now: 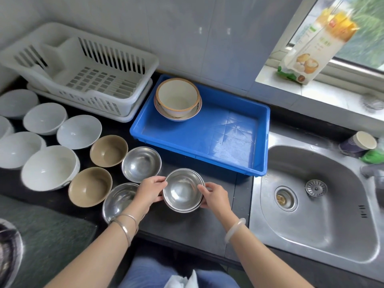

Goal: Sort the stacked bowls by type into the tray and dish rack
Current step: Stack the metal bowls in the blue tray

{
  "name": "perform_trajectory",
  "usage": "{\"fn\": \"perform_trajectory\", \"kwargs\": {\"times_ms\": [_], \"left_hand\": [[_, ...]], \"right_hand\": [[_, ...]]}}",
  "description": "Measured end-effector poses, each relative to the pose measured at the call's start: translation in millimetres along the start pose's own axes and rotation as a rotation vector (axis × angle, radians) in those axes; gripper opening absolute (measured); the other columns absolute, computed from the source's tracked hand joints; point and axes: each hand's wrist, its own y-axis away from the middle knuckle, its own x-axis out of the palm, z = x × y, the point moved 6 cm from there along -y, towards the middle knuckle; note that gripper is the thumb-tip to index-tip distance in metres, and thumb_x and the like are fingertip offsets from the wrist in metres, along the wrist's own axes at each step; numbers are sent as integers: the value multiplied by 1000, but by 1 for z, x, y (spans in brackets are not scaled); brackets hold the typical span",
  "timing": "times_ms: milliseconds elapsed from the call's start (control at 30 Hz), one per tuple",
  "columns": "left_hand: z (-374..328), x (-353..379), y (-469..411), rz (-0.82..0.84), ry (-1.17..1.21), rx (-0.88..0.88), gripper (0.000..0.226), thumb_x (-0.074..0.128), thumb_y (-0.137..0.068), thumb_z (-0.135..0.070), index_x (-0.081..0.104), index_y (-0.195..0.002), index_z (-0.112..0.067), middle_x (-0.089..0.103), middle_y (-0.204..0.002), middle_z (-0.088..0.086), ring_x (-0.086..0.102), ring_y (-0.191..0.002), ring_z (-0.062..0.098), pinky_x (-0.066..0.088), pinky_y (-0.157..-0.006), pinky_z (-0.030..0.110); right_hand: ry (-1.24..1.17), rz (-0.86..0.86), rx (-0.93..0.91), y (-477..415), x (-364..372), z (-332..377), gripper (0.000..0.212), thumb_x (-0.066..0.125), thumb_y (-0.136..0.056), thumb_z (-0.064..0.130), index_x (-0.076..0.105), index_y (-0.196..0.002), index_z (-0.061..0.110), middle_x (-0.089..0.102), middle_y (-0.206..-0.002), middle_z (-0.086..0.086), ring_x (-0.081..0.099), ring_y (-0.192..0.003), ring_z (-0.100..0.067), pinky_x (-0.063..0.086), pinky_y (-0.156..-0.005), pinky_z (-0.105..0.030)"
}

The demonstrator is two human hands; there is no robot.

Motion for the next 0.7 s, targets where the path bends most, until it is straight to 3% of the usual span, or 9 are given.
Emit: {"fn": "perform_trajectory", "kwargs": {"times_ms": [67,167,267,500,633,700], "left_hand": [[-11,1,2,8,4,44,31,57,-90,-11,57,-122,-8,62,-109,7,61,-99,21,53,-70,27],[-35,5,4,15,34,103,25,58,-90,-12,59,-115,-11,63,-102,4,62,-91,16,51,-59,20],[-62,13,3,15,44,149,19,56,-92,-11,59,-110,-9,63,-104,8,61,-95,20,51,-57,19],[-124,44,-18,28,55,213,11,54,-91,-11,57,-101,-8,58,-103,12,58,-89,24,54,-65,27],[-147,63,-40,44,48,243,11,53,-91,-8,58,-101,-12,58,-103,8,58,-91,21,55,-69,26],[-154,72,-54,53,60,237,13,53,-90,-7,58,-101,-13,58,-104,8,59,-93,21,54,-69,25]], "right_hand": [[-9,-30,-46,1,-8,8,27,64,-88,34,67,-104,13,68,-83,-7,62,-45,-5,57,-50,-22],[-32,-82,-131,1,-26,32,17,64,-86,35,71,-86,20,64,-58,7,60,-43,-5,61,-64,-38],[-52,-128,-166,-3,-45,59,19,64,-85,38,69,-80,20,54,-46,10,57,-39,-6,60,-71,-40],[-42,-183,-201,-29,-84,114,28,55,-92,33,67,-103,10,63,-85,-8,59,-55,-15,59,-57,-23],[-35,-203,-190,-55,-98,128,29,48,-95,28,66,-108,10,61,-88,-7,59,-53,-14,60,-74,-35],[-83,-223,-178,-69,-103,129,28,46,-96,25,67,-107,10,62,-89,-6,60,-55,-14,59,-67,-29]]}}
